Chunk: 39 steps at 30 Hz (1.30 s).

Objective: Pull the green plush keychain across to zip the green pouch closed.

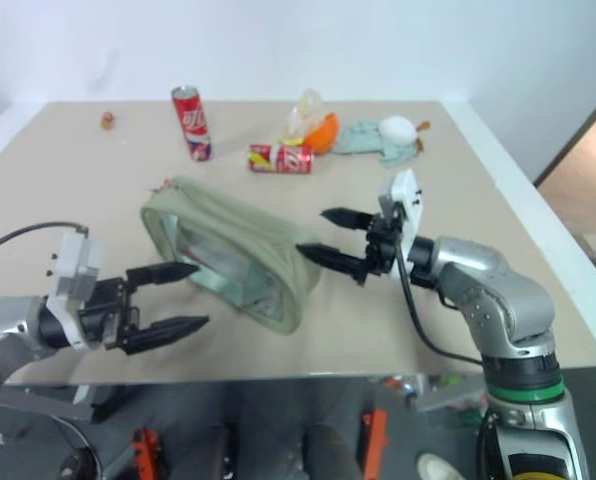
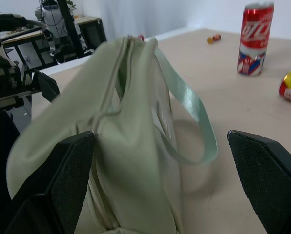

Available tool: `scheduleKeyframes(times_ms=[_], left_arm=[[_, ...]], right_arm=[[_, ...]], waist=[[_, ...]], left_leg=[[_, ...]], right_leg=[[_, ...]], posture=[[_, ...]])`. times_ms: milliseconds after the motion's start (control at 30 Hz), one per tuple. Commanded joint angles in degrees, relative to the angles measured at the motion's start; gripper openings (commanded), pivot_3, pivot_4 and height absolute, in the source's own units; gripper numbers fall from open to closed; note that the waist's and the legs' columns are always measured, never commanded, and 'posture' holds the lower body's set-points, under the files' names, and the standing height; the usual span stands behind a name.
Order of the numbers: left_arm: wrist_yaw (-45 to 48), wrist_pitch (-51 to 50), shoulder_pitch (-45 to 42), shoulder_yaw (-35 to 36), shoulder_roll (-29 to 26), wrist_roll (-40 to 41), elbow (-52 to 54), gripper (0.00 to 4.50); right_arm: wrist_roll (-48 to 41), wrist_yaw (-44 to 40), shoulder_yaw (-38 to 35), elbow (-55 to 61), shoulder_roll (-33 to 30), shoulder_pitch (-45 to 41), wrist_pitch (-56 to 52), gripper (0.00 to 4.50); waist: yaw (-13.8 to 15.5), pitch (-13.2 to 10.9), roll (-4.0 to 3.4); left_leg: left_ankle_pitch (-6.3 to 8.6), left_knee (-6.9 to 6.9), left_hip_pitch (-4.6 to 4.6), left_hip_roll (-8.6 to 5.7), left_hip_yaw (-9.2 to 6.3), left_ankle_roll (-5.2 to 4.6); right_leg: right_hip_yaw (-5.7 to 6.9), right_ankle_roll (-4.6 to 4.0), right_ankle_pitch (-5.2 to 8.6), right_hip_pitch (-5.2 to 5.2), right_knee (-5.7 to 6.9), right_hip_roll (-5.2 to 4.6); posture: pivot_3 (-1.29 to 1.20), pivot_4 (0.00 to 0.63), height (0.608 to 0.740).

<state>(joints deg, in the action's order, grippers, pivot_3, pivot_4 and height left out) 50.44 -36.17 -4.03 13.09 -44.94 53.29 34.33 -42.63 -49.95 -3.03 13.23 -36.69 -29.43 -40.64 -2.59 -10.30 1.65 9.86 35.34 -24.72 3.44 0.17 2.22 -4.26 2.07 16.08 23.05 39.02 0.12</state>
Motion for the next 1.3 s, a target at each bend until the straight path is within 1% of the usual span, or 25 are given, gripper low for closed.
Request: scheduleKeyframes(times_ms=[33,200,300,367,400,500,600,700,800,900,1000,1067,1133,1167,1233,1300], left_arm=[[-1.0,0.75,-0.74,-0.03,0.4,-0.62,0.94,4.5],[-1.45,0.78,-0.57,-0.24,0.6,-1.51,0.8,4.5],[-1.63,0.92,-1.04,-0.51,0.69,-2.0,0.41,4.5],[-1.86,0.85,-1.49,-0.68,0.84,-2.03,0.24,4.5],[-1.93,0.81,-1.63,-0.79,0.88,-2.08,0.24,4.5],[-2.19,0.81,-1.95,-1.09,1.01,-2.31,0.3,4.5],[-2.57,0.74,-2.43,-1.21,1.23,-2.18,0.2,4.5],[-2.7,0.44,-3.15,-1.73,1.48,-1.69,0.45,4.5],[-2.56,0.45,-4.02,-2.8,1.83,-2.0,0.25,4.5],[-2.54,0.55,-4.75,-3.47,2.12,-2.33,-0.17,4.5],[-2.5,0.77,-5.21,-3.87,2.33,-2.59,-0.48,4.5],[-2.57,0.81,-5.08,-3.97,2.42,-2.71,-0.31,4.5],[-2.63,0.75,-4.78,-3.87,2.49,-2.82,-0.01,4.5],[-2.71,0.65,-4.5,-3.67,2.44,-2.84,0.2,4.5],[-2.82,0.47,-3.99,-3.24,2.23,-2.81,0.55,4.5],[-2.8,0.4,-3.64,-2.91,2.04,-2.67,0.74,4.5]], right_arm=[[-1.59,-0.61,-1.14,0.95,0.37,-0.53,-0.71,3.72],[-2.57,-1.05,-0.98,1.65,1.16,-0.08,-1.52,2.07],[-2.78,-2.32,-0.52,1.6,0.81,-0.09,-1.98,0.94],[-2.63,-2.89,-0.45,1.42,0.72,-0.23,-2.08,0.3],[-2.67,-3.35,-0.34,1.38,0.62,-0.29,-2.22,0.1],[-2.15,-4.78,0.05,1.39,0.16,-0.51,-1.83,0.1],[0.47,-7.31,0.79,0.33,-1.18,-1.44,0.88,0.1],[5.44,-13.59,2.67,-6.3,-4.04,-6.07,6.47,0.1],[12.26,-20.83,5.83,-18.7,-5.49,-14.11,15.19,0.1],[17.31,-25.84,7.81,-30.85,-4.7,-20.75,22.46,0.1],[22.09,-29.71,9.48,-41.67,-3.52,-25.23,30.19,0.1],[23.52,-31.82,9.91,-46.78,-2.93,-27.51,31.78,0.1],[23.27,-32.58,8.83,-49.24,-2.2,-29.1,31.33,0.1],[22.6,-32.17,7.72,-49.37,-1.91,-29.66,30.53,0.72],[19.96,-30.31,4.78,-47.66,-1.79,-30.41,26.56,1.24],[17.12,-27.92,1.59,-43.52,-2.25,-29.78,22.27,1.97]], waist=[[0.0,0.0,0.0],[-0.01,0.0,0.0],[-0.01,0.0,0.0],[-0.01,0.0,0.0],[-0.01,0.0,0.0],[-0.01,0.0,0.0],[0.0,0.0,0.0],[-0.02,-0.02,-0.02],[-0.04,-0.02,-0.03],[-0.07,-0.03,-0.02],[-0.05,-0.03,-0.03],[-0.05,-0.03,-0.03],[-0.06,-0.03,-0.03],[-0.06,-0.03,-0.03],[-0.05,-0.03,-0.03],[-0.04,-0.07,-0.09]], left_leg=[[0.0,0.0,0.0,0.01,-0.01,0.0],[0.0,0.0,0.02,0.12,-0.04,0.0],[0.0,0.02,0.02,0.12,-0.04,0.0],[0.0,0.02,0.02,0.12,-0.04,0.0],[0.0,0.03,0.01,0.12,-0.04,0.0],[0.0,0.02,0.01,0.12,-0.04,0.0],[0.0,0.02,0.01,0.12,-0.04,0.0],[0.0,0.05,0.01,0.12,-0.01,0.0],[-0.01,0.11,0.03,0.11,0.04,0.0],[-0.02,0.12,0.05,0.12,0.04,-0.01],[-0.02,0.07,0.03,0.14,0.01,-0.01],[-0.01,0.05,0.02,0.14,0.01,-0.01],[-0.01,0.04,0.01,0.13,0.02,-0.01],[0.0,0.03,0.01,0.13,0.02,-0.02],[0.0,0.03,0.01,0.14,0.0,-0.02],[0.0,0.04,0.0,0.13,0.0,-0.02]], right_leg=[[0.0,-0.01,0.0,0.0,0.0,0.02],[0.01,-0.1,-0.06,0.01,0.01,0.16],[0.01,-0.1,-0.07,0.01,0.01,0.16],[0.01,-0.09,-0.07,0.01,0.01,0.16],[0.01,-0.09,-0.07,0.01,0.01,0.16],[0.01,-0.09,-0.07,0.01,0.01,0.16],[0.01,-0.09,-0.07,0.01,0.01,0.16],[-0.01,-0.07,-0.1,0.02,0.01,0.16],[-0.03,-0.05,-0.16,0.01,0.01,0.16],[-0.04,-0.07,-0.19,0.02,0.01,0.19],[-0.04,-0.09,-0.17,0.03,0.01,0.23],[-0.04,-0.14,-0.17,0.04,0.01,0.23],[-0.05,-0.42,-0.33,0.05,0.01,0.22],[-0.05,-0.43,-0.33,0.05,0.01,0.23],[-0.04,-0.44,-0.33,0.05,0.02,0.23],[-0.04,-0.45,-0.33,0.06,0.03,0.22]], posture=[[0.0,0.15,0.74],[0.0,0.15,0.74],[0.0,0.15,0.74],[0.0,0.15,0.74],[0.0,0.15,0.74],[0.0,0.15,0.74],[0.0,0.15,0.74],[0.0,0.15,0.74],[0.0,0.15,0.74],[0.0,0.15,0.74],[0.0,0.15,0.74],[0.0,0.15,0.74],[0.0,0.15,0.74],[0.0,0.15,0.74],[0.0,0.15,0.74],[0.0,0.15,0.74]])
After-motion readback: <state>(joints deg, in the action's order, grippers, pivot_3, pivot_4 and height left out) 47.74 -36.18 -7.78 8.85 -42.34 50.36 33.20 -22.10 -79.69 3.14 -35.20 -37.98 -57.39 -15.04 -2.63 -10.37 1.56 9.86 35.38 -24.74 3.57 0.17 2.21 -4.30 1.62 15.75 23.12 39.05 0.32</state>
